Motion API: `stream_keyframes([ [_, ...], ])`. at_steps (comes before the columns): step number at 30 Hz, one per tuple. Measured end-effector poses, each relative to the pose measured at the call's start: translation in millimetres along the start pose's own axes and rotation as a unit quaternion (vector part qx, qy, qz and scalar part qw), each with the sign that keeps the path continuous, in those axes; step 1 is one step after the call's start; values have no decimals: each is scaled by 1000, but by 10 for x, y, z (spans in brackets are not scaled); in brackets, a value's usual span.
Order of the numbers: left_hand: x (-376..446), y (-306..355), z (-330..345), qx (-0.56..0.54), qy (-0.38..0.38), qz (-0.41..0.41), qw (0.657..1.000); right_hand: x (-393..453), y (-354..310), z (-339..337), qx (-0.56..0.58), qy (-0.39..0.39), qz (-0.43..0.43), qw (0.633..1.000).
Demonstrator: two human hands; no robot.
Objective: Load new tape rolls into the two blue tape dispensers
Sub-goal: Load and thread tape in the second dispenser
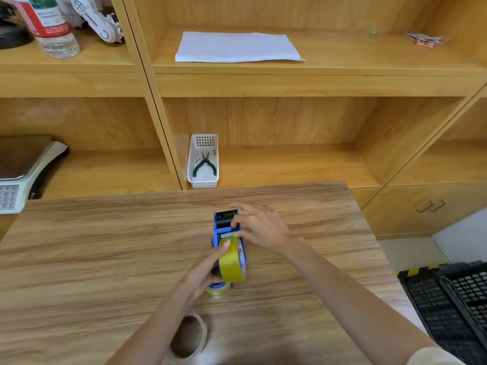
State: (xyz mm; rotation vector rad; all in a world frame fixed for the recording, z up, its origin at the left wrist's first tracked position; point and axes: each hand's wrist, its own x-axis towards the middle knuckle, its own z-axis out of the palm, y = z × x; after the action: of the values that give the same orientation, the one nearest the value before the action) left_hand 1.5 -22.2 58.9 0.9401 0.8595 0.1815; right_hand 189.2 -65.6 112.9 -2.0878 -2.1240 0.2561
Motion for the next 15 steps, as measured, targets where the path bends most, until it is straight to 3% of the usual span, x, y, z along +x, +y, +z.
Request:
stream_keyframes([
  [7,-6,36,37,5,-2,4,1000,21,-60,93,-11,25,20,999],
  [15,21,168,52,-19,-24,2,1000,88,-5,164,145,33,53,987],
])
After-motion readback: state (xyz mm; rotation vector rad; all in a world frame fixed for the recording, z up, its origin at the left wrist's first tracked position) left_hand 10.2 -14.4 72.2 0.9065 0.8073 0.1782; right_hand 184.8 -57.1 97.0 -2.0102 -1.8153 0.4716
